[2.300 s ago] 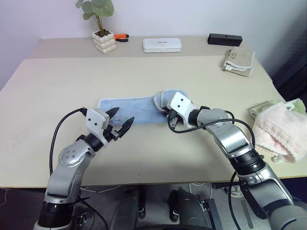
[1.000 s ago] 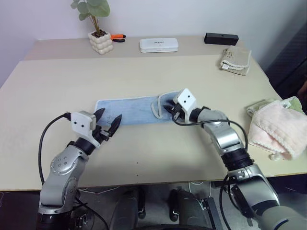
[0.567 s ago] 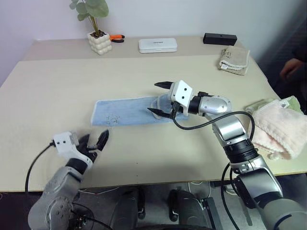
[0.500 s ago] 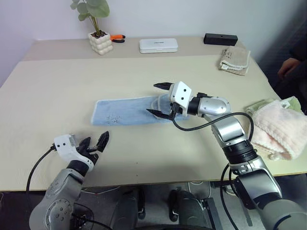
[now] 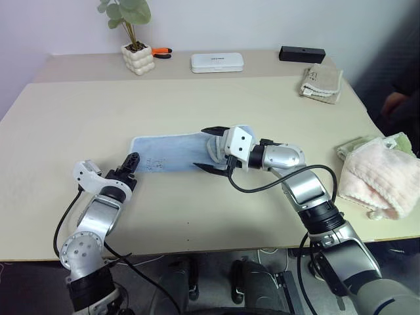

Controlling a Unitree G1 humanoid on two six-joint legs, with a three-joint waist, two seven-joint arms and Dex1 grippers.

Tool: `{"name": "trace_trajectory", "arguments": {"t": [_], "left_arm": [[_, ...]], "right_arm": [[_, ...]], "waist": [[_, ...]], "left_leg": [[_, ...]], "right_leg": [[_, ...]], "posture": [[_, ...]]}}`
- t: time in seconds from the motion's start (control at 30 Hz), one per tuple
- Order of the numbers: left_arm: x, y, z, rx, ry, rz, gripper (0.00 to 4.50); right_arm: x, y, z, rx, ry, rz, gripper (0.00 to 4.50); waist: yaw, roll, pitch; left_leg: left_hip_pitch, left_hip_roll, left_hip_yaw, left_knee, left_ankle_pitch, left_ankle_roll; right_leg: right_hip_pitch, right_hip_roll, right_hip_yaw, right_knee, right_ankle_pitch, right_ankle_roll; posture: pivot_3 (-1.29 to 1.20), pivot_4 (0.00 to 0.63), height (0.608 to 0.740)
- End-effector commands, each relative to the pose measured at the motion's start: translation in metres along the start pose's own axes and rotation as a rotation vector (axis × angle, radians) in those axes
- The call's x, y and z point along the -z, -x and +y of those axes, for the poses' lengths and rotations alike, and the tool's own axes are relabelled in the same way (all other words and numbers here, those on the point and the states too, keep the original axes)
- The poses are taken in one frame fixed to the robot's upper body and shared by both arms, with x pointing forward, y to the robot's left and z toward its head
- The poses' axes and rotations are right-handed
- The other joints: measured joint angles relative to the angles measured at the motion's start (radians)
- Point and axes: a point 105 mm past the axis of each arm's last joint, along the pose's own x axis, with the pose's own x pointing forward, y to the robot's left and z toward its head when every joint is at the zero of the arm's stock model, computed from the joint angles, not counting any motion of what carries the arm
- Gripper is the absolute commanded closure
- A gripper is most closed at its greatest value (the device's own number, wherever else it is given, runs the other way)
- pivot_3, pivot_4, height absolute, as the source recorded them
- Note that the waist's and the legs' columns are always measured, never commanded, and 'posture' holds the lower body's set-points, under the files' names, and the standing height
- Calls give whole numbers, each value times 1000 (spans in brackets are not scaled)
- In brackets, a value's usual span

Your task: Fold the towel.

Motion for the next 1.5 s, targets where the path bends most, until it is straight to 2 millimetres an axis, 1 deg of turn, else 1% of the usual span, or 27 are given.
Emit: {"name": "trace_trajectory", "arguments": {"t": [0.03, 0.1, 0.13, 0.2, 0.3, 0.37, 0.4, 0.47, 0.5, 0.53, 0.6, 0.67, 0.7, 0.73, 0.8, 0.83, 0.9, 0.93, 1.0, 1.1, 1.2, 1.37, 1.47, 1.5], "left_arm": [[0, -4, -6, 21, 17, 8, 2952], [-5, -6, -9, 36, 21, -15, 4010], [-14, -5, -13, 56, 10, -56, 4474], [-37, 0, -17, 87, -12, -159, 4474], [-63, 8, -17, 98, -66, -254, 4474], [-92, 21, -15, 112, -129, -335, 4474], [-101, 26, -17, 123, -170, -351, 4474], [-108, 30, -23, 146, -254, -353, 4474], [-108, 31, -32, 180, -331, -330, 4474], [-105, 30, -41, 217, -408, -300, 4474], [-99, 29, -52, 272, -509, -254, 4474], [-87, 27, -65, 348, -597, -201, 4474], [-75, 26, -77, 415, -662, -152, 4474], [-67, 26, -83, 460, -704, -118, 4474], [-29, 26, -107, 613, -852, 15, 4474], [-12, 25, -113, 667, -911, 76, 4474], [18, 24, -119, 752, -1018, 191, 4474], [27, 23, -119, 778, -1053, 230, 4474], [45, 16, -117, 800, -1100, 284, 4474], [58, 2, -115, 790, -1090, 318, 4474], [68, -6, -117, 797, -1058, 336, 4474], [73, -12, -119, 782, -1011, 328, 4474], [67, -10, -119, 783, -977, 314, 3602], [64, -6, -120, 793, -964, 307, 3137]], "right_arm": [[-14, 1, -3, 26, 35, -41, 0], [-11, 3, -4, 40, 23, -24, 0], [-10, 4, -5, 51, 15, -14, 0], [-7, 6, -8, 71, -18, 1, 0], [-5, 10, -9, 83, -41, 10, 0], [-4, 16, -16, 118, -75, 16, 0], [-3, 19, -20, 133, -90, 20, 0], [-1, 23, -23, 151, -112, 30, 0], [3, 26, -24, 153, -137, 46, 0], [7, 28, -24, 151, -160, 62, 0], [12, 31, -24, 147, -188, 84, 0], [15, 32, -22, 144, -204, 98, 0], [17, 32, -21, 143, -210, 104, 0], [19, 32, -20, 142, -213, 107, 0], [22, 32, -18, 148, -221, 115, 0], [23, 32, -18, 153, -225, 118, 0], [25, 32, -19, 165, -230, 122, 0], [26, 33, -20, 170, -232, 124, 0], [27, 35, -21, 180, -234, 128, 0], [29, 38, -21, 194, -235, 137, 0], [34, 45, -24, 222, -237, 157, 0], [37, 49, -25, 243, -238, 172, 0], [37, 50, -26, 253, -234, 175, 0], [37, 51, -27, 257, -233, 174, 0]], "waist": [[-1, 0, 0], [-1, -1, 0], [-1, -1, 0], [-2, -1, 0], [-6, -1, 0], [-6, -1, 0], [-7, -2, 0], [-6, -2, 0], [-4, -2, 0], [0, -2, 0], [4, -2, 0], [5, -2, 0], [4, -2, 0], [2, -2, 0], [0, -2, 0], [2, -2, 0], [-1, -2, 0], [-3, -2, 0], [-8, -2, 0], [-6, -2, 0], [-4, -2, 1], [-3, -2, 1], [-3, -2, 1], [-4, -2, 1]], "left_leg": [[0, 0, 0, 0, 0, 0], [0, 0, 0, 0, 0, 0], [0, 0, 0, 0, 0, -1], [0, 0, 0, 0, 1, -1], [0, 0, 0, 0, 0, -2], [0, 1, 0, 0, 0, -2], [0, 1, 0, 0, 0, -3], [0, 2, 0, 0, 0, -3], [0, 2, 0, 0, 0, -3], [0, 1, 0, 0, 0, -3], [0, 1, 0, 0, -1, -3], [-1, 1, 0, -1, -1, -3], [-1, 1, 1, -1, -1, -3], [-1, 1, 1, -1, -1, -3], [-1, 1, 1, -2, -1, -3], [-1, 1, 1, -2, -1, -3], [-1, 0, 2, -2, -1, -4], [-1, 0, 3, -3, -1, -4], [0, 1, 4, -4, 0, -4], [0, 2, 4, -5, 2, -6], [0, 3, 4, -5, 2, -7], [-1, 3, 3, -4, 2, -6], [-1, 3, 3, -4, 2, -6], [0, 3, 3, -4, 2, -6]], "right_leg": [[0, 0, 0, 0, 0, 0], [0, 0, 0, 0, 0, 0], [0, 0, 0, 0, 0, 0], [0, 0, 0, 0, 0, 0], [0, 0, 0, 0, 0, 0], [-1, 1, 0, 0, 0, 0], [-1, 1, 0, 0, 0, 0], [-1, 2, 0, 0, 0, 0], [-1, 2, 0, -1, 0, 0], [-1, 2, 0, -1, 0, 0], [-1, 1, 0, -1, 0, 0], [-1, 1, 1, -2, 0, 0], [-1, 1, 1, -2, 0, 0], [-1, 1, 1, -2, 0, 0], [-2, 1, 1, -2, 0, 0], [-2, 1, 1, -2, 0, 0], [-2, 1, 1, -2, 0, 0], [-2, 1, 2, -2, 0, 0], [-3, 2, 3, -2, 0, 0], [-5, 4, 4, -1, 0, 0], [-5, 5, 4, -1, 0, 0], [-5, 4, 4, -1, 0, 0], [-5, 4, 4, -1, 0, 0], [-5, 4, 4, -1, 0, 0]], "posture": [[0, 150, 733], [0, 150, 733], [0, 150, 733], [0, 150, 733], [0, 150, 733], [0, 150, 733], [0, 150, 733], [0, 150, 733], [0, 150, 733], [0, 150, 733], [0, 150, 733], [0, 150, 733], [0, 150, 733], [0, 150, 733], [0, 150, 733], [0, 150, 733], [0, 150, 733], [0, 150, 733], [0, 150, 733], [0, 150, 733], [0, 150, 733], [0, 150, 733], [0, 150, 733], [0, 150, 733]]}}
